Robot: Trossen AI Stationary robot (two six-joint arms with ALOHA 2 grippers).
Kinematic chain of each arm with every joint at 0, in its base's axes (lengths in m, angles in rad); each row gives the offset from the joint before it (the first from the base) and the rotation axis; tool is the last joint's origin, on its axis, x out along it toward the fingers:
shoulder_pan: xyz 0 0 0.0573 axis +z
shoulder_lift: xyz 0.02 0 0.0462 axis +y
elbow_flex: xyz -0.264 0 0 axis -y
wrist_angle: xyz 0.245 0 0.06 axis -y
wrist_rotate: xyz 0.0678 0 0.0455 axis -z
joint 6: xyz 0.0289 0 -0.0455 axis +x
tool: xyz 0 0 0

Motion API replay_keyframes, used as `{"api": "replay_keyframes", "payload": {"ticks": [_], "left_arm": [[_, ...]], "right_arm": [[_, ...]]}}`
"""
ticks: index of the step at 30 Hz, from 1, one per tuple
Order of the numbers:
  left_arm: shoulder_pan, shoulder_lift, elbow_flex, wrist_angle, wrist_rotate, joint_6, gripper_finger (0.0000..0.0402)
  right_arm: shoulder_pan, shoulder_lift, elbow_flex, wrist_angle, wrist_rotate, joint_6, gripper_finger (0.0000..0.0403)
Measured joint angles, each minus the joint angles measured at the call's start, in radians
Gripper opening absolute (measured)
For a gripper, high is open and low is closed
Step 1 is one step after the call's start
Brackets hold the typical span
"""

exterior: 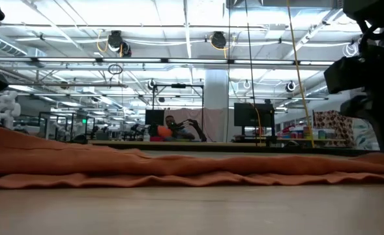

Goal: Roll towel into tight, uniform cylinder
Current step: Fold the brown towel

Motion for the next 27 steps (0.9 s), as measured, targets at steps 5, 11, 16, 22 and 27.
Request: {"api": "replay_keyframes", "payload": {"ticks": [5, 11, 16, 22, 27], "left_arm": [[0.003, -0.046, 0.0, -0.036, 0.0, 0.009, 0.0026], [0.006, -0.114, 0.0, -0.066, -0.018, 0.035, 0.0007], [0.031, -0.144, 0.001, -0.081, -0.037, 0.086, 0.0004], [0.069, -0.179, 0.001, -0.105, -0.058, 0.157, 0.0004], [0.083, -0.233, 0.001, -0.143, -0.104, 0.167, 0.0003]], "right_arm": [[0.0, 0.0, 0.005, -0.028, 0.0, 0.0, 0.0023], [0.0, 0.0, 0.078, -0.14, 0.006, -0.001, 0.0015], [0.0, 0.0, 0.172, -0.283, 0.06, -0.016, 0.001], [-0.002, 0.0, 0.296, -0.505, 0.189, -0.016, 0.0005], [-0.002, 0.0, 0.393, -0.613, 0.27, -0.02, 0.0005]]}}
